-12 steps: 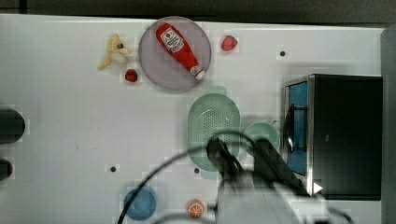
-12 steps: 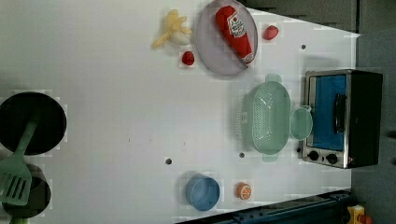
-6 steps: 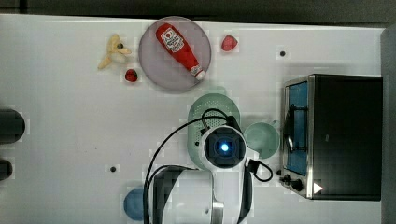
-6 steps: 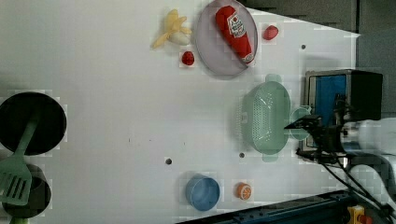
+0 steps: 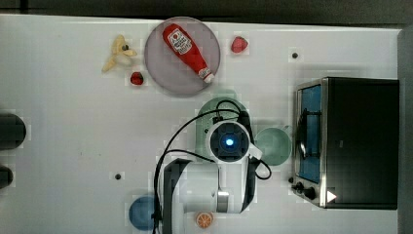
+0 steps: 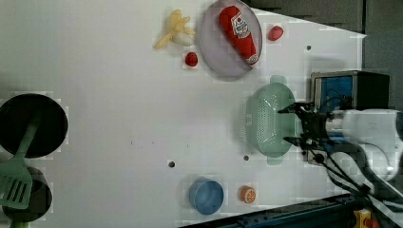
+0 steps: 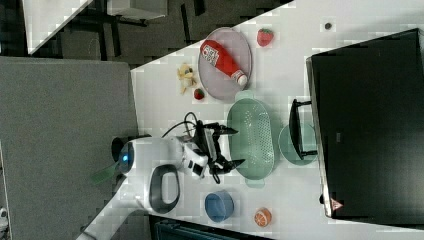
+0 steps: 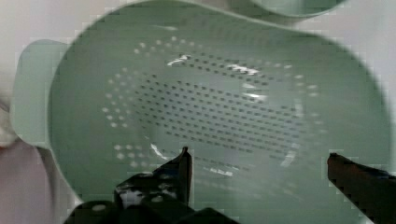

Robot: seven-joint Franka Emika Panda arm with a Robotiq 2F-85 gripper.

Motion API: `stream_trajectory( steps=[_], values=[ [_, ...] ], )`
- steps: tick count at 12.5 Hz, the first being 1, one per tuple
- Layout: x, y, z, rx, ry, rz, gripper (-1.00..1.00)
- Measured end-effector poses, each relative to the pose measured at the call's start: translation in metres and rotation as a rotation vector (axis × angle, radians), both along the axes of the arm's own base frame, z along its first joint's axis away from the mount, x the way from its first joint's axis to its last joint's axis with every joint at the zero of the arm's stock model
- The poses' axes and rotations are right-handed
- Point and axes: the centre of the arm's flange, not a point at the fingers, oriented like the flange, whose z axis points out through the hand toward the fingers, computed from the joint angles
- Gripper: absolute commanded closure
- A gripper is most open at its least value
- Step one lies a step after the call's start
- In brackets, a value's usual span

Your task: Drag strainer right to left.

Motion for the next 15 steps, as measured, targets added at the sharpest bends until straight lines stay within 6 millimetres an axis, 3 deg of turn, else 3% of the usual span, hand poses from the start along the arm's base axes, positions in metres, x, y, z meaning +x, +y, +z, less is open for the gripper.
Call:
stream_trajectory(
  steps=[2,4,7,9,13,15],
  values=[
    [0.007,0.007,-0.037,-0.004,-0.031,-0.004,-1.00],
    [-0.004,0.018,-0.074,-0.002,0.013,-0.010,-1.00],
    [0.000,0.026,-0.106,-0.004,-0.018,-0.022,-1.00],
    [-0.010,0.026,-0.114,0.002,0.000,-0.063,-1.00],
    [0.002,0.029,-0.107,0.000,-0.036,-0.067,-1.00],
    [-0.001,0.042,-0.107,0.009,-0.027,-0.070,-1.00]
  ],
)
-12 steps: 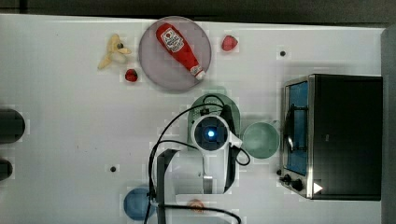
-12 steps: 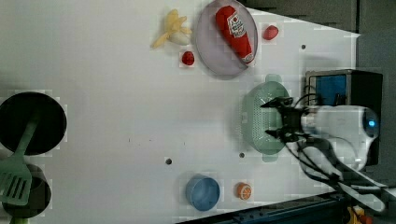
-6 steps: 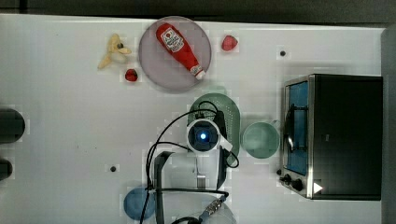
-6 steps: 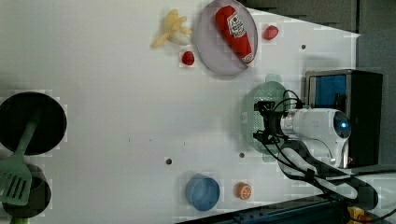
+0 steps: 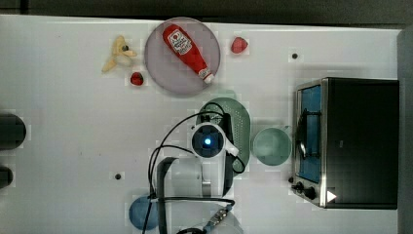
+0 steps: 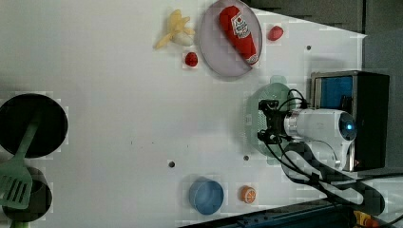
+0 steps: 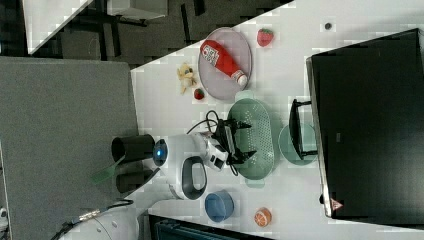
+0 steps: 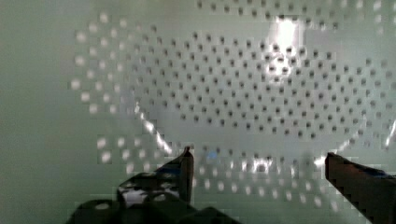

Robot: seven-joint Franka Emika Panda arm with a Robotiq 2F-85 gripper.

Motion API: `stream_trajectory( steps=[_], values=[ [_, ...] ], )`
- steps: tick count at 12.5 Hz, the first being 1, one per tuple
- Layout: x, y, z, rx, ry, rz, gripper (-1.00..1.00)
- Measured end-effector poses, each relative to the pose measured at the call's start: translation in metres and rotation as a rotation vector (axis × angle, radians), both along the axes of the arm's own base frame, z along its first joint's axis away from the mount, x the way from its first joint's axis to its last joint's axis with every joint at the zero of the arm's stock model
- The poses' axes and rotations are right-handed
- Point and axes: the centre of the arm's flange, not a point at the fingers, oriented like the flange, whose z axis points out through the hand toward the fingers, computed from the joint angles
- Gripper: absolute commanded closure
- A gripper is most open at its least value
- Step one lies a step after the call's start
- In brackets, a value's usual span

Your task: Drag strainer right to left.

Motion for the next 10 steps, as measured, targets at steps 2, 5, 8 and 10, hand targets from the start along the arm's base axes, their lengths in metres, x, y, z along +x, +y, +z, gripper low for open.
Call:
stream_trajectory(
  steps=[2,5,8,10],
  values=[
    [-0.007,0.023,-0.004,0.001,0.027,0.031,-1.00],
    [-0.003,0.048,0.000,0.006,-0.002,-0.026,-1.00],
    [-0.009,0.080,-0.001,0.021,0.007,-0.065,-1.00],
    [-0.012,0.109,0.002,0.046,0.004,-0.087,-1.00]
  ],
)
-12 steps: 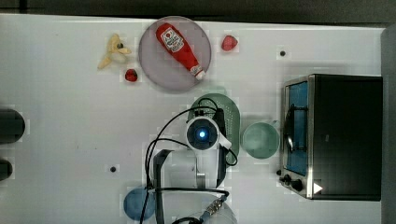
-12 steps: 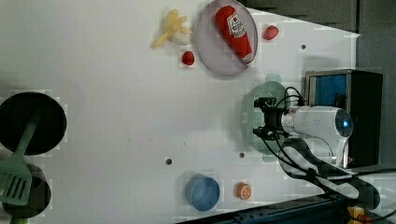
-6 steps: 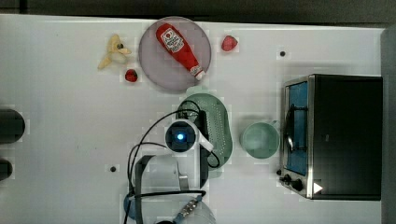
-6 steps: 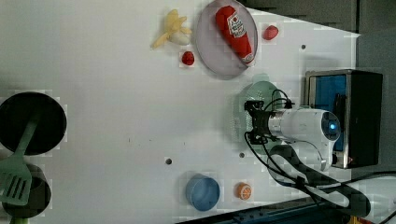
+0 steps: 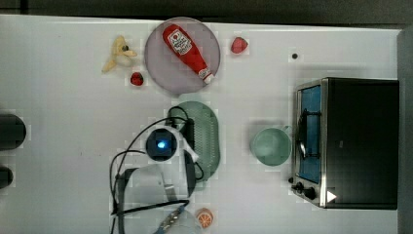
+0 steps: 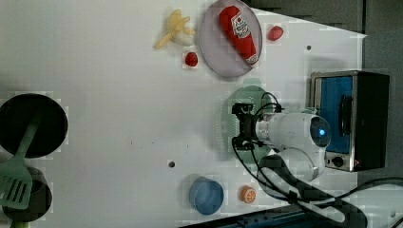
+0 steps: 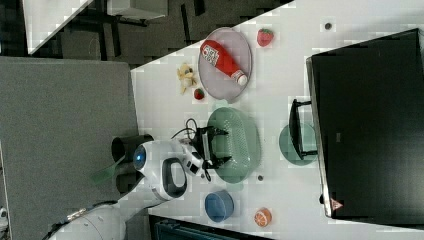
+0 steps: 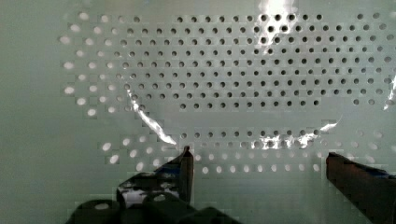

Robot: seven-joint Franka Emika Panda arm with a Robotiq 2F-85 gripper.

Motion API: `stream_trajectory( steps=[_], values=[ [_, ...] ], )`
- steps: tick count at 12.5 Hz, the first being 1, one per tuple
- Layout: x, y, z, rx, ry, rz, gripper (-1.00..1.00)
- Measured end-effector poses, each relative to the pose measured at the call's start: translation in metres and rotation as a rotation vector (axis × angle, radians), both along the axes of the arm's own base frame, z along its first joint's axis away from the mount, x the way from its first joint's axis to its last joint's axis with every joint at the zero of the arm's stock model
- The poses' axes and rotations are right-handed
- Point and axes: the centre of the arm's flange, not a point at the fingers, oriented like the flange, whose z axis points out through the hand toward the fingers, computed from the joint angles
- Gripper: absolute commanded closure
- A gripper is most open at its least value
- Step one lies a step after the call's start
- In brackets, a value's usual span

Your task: Drag strainer right to left.

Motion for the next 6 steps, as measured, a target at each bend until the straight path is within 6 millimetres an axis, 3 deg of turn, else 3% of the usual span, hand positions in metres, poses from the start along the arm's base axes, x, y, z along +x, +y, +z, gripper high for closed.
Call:
stream_trajectory(
  steps=[3,6],
  values=[
    [-0.012,0.041,0.001,-0.001,-0.003,0.085,-1.00],
    [-0.017,0.061,0.004,0.005,0.001,0.074,-1.00]
  ],
)
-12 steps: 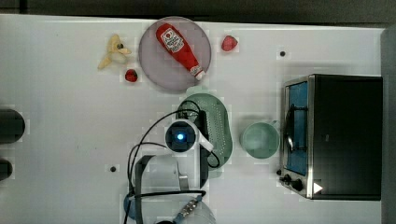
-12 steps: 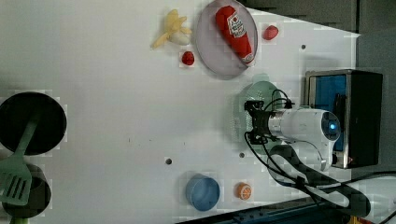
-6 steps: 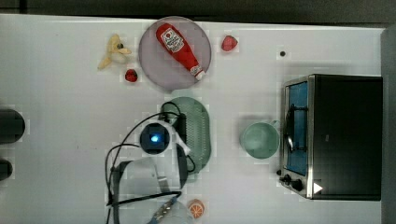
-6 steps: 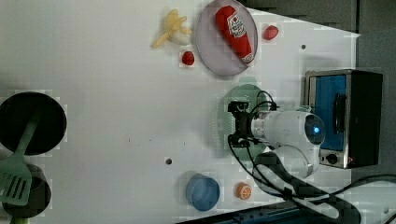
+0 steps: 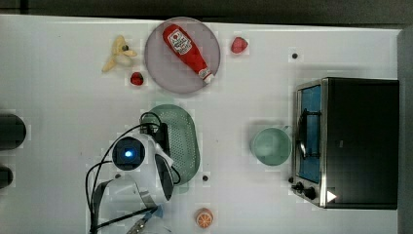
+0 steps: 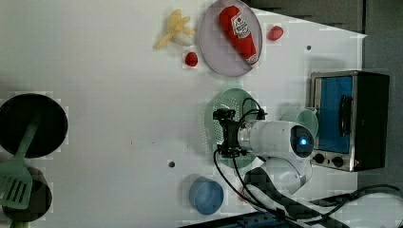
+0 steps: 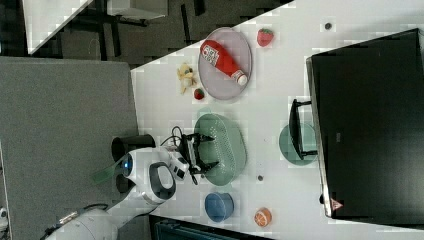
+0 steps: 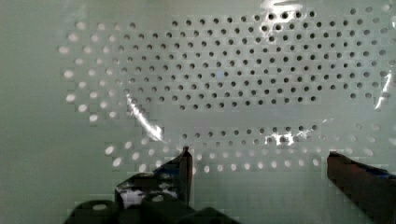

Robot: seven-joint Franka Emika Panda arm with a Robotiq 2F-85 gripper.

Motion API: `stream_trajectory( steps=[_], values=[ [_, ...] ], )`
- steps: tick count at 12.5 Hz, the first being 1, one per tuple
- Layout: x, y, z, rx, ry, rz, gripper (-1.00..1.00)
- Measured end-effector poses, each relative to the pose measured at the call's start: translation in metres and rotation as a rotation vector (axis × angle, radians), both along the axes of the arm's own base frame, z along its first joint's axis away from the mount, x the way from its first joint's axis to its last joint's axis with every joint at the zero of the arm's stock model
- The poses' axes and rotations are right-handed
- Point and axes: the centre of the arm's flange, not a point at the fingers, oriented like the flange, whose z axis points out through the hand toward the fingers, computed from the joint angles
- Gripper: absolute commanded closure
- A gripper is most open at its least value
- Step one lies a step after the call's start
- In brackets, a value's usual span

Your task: Drag strainer right to left.

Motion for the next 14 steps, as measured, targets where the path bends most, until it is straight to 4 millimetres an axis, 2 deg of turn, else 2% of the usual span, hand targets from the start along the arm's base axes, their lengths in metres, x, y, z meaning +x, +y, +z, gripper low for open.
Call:
stream_trajectory(
  steps=[6,11,14],
  values=[
    [0.017,0.024,-0.003,-0.033,0.050,-0.010,-1.00],
    [0.038,0.073,-0.008,-0.011,0.032,-0.082,-1.00],
    [0.047,0.116,-0.005,0.030,0.026,-0.120,-1.00]
  ],
)
